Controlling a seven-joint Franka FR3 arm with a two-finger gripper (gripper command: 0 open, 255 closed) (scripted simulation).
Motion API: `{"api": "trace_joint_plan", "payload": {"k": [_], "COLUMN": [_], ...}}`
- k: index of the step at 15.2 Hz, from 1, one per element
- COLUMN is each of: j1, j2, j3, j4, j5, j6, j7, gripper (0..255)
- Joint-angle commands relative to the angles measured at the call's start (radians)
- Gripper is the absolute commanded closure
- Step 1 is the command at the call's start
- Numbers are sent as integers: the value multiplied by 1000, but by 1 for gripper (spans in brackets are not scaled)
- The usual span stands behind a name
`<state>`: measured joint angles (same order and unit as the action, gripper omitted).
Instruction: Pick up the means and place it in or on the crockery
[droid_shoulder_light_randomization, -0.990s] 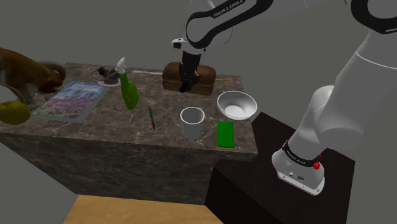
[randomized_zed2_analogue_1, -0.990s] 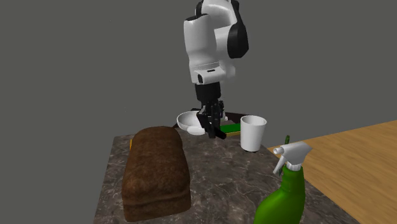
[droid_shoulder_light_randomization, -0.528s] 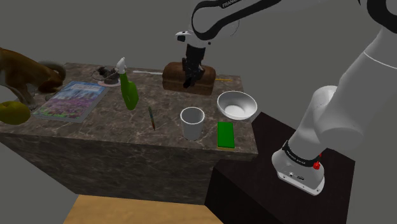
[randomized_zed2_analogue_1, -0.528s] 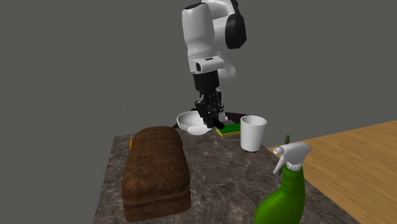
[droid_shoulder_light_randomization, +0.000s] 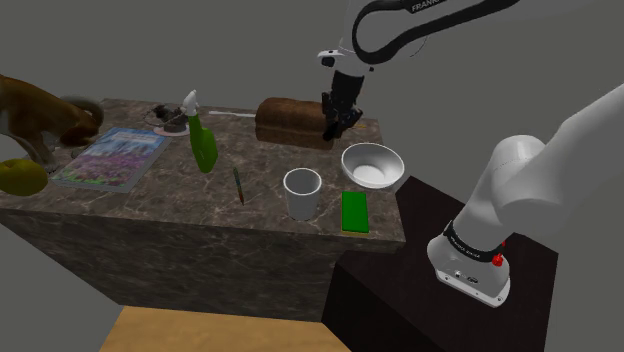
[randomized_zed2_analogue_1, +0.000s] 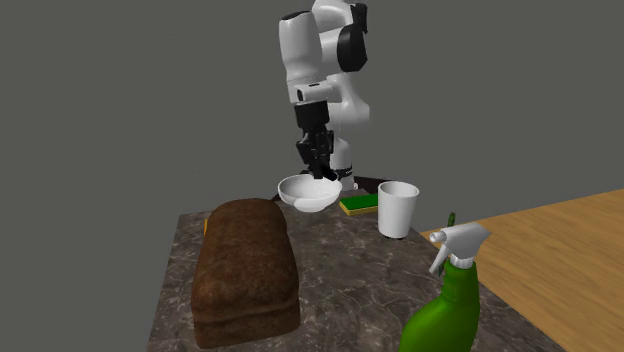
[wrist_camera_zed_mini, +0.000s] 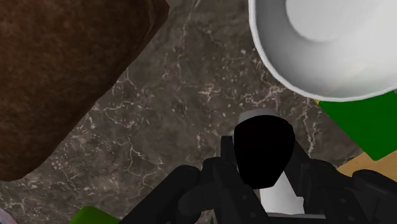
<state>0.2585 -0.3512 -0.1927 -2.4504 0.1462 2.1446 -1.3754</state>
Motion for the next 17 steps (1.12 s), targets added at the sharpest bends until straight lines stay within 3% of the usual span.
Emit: {"api": "trace_joint_plan", "payload": {"k": [1, 9, 17], "j1": [-20, -138, -136], "j2": [-73, -394, -344], "j3": [-11, -65, -84], "j4": [-70, -281, -361], "j5": [-20, -124, -125], "j6": [-5, -126, 2], "j7": [-15, -81, -104], "gripper": [255, 255, 255]}}
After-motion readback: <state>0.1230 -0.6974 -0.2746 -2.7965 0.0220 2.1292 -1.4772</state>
